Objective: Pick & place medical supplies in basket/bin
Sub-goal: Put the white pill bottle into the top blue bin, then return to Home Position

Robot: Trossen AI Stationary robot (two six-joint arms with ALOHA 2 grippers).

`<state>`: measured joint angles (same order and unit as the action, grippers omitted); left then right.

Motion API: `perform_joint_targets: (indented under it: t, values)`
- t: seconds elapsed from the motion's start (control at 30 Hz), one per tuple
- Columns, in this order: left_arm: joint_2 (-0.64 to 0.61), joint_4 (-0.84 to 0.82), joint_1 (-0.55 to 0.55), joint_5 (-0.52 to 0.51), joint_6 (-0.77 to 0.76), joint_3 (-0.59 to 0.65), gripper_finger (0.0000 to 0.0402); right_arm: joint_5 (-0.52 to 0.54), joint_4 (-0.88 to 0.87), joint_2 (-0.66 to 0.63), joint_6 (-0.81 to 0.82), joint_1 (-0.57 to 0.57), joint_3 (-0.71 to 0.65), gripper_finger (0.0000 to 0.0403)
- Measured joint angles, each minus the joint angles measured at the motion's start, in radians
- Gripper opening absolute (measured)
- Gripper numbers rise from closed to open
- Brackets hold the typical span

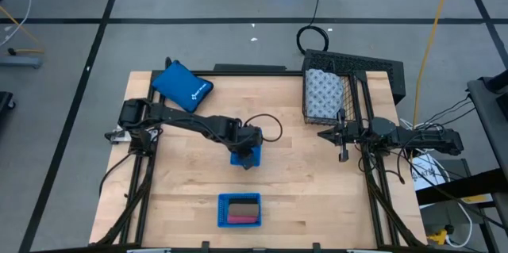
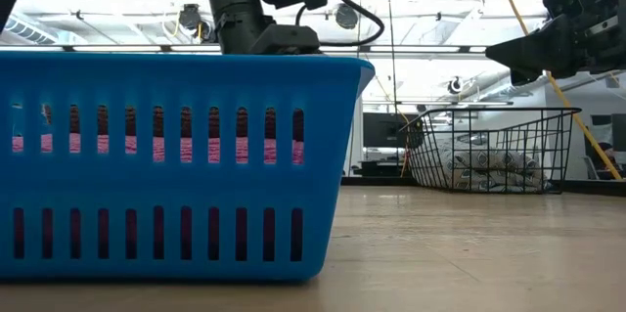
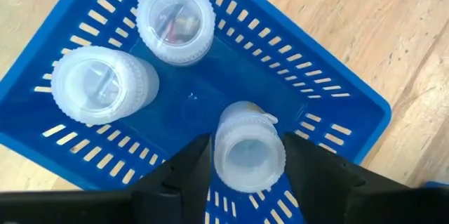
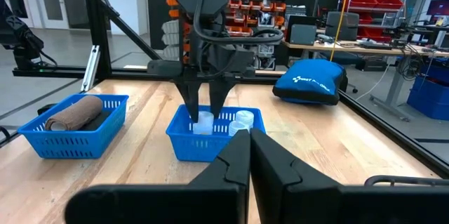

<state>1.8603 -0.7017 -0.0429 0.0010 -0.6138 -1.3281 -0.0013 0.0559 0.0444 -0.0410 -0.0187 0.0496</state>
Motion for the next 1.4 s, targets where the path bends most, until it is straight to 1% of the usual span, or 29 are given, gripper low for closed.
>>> perform_joint_targets:
  t: [0.27,0.4,0.47,0.67,0.8,0.9,1.0,1.13,1.17,1.23,1.3,1.4]
  values:
    - [0.000,0.000,0.017,0.026,-0.016,0.000,0.0224,0.000,0.000,0.000,0.000,0.000,0.000,0.0000]
    - [-0.002,-0.004,0.030,0.029,0.017,0.000,0.0237,0.000,0.000,0.000,0.000,0.000,0.000,0.0000]
    - [-0.008,-0.008,0.042,0.040,0.036,0.000,0.0239,0.000,0.000,0.000,0.000,0.000,0.000,0.0000]
    - [-0.068,-0.030,0.103,0.126,0.028,0.000,0.0233,0.000,0.000,0.000,0.000,0.000,0.000,0.0000]
    - [-0.130,-0.027,0.133,0.130,0.010,0.000,0.0234,0.000,0.000,0.000,0.000,0.000,0.000,0.0000]
    - [-0.190,-0.028,0.142,0.123,0.054,0.000,0.0234,0.000,0.000,0.000,0.000,0.000,0.000,0.0000]
    - [-0.276,-0.038,0.135,0.083,0.149,0.000,0.0234,0.000,0.000,0.000,0.000,0.000,0.000,0.0000]
    - [-0.428,-0.137,0.125,-0.003,0.276,0.000,0.0234,0.000,0.000,0.000,0.000,0.000,0.000,0.0000]
    - [-0.466,-0.170,0.126,-0.039,0.285,0.000,0.0235,0.000,0.000,0.000,0.000,0.000,0.000,0.0000]
    - [-0.543,-0.225,0.119,-0.125,0.282,0.000,0.0235,0.000,-0.001,0.000,0.002,0.000,0.000,0.0000]
    - [-0.606,-0.263,0.103,-0.233,0.278,0.008,0.0235,0.000,0.000,0.000,0.001,0.000,0.000,0.0000]
    - [-0.707,-0.252,0.052,-0.462,0.239,0.092,0.0235,0.000,0.000,0.000,0.001,0.000,0.000,0.0000]
